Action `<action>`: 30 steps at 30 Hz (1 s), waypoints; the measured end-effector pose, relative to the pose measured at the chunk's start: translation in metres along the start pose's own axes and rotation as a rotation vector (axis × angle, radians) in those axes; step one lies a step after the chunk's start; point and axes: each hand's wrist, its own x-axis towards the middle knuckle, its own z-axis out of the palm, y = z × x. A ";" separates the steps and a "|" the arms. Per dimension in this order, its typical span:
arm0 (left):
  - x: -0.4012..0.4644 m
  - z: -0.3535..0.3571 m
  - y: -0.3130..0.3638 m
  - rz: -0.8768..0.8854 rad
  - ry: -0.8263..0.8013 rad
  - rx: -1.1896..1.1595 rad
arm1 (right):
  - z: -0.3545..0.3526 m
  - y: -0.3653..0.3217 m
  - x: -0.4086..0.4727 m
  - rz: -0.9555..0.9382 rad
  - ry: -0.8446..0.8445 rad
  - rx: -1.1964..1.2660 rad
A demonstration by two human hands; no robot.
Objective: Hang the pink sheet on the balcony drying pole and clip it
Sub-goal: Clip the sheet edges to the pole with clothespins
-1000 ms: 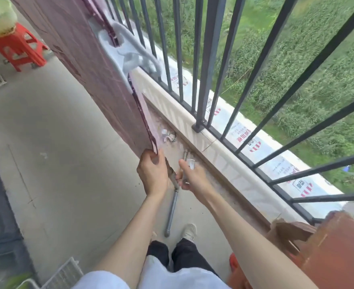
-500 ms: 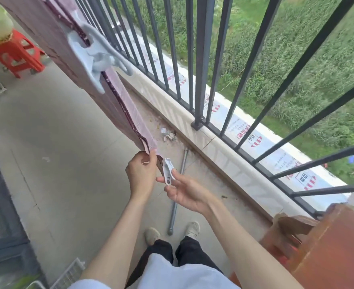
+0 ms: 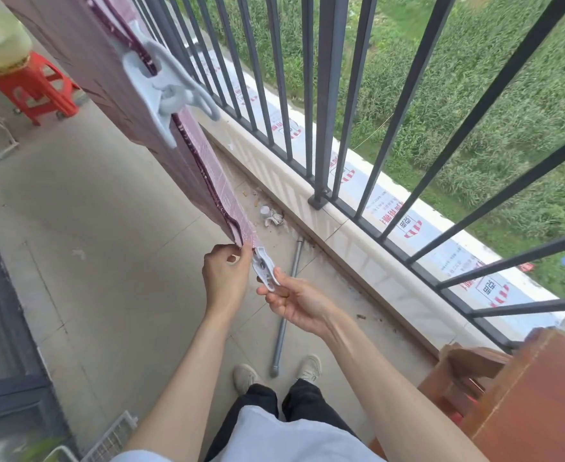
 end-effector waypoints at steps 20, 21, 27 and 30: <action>-0.002 -0.002 -0.008 0.072 -0.084 0.038 | 0.013 -0.006 0.013 -0.058 0.077 -0.071; -0.005 -0.003 -0.009 0.073 -0.103 0.017 | 0.014 -0.004 0.011 -0.068 0.090 -0.122; -0.019 -0.012 -0.036 0.282 -0.223 0.049 | 0.007 0.020 -0.011 -0.220 0.384 -0.457; -0.031 -0.021 -0.057 0.547 -0.348 0.205 | -0.012 0.050 -0.036 -0.340 0.681 -0.799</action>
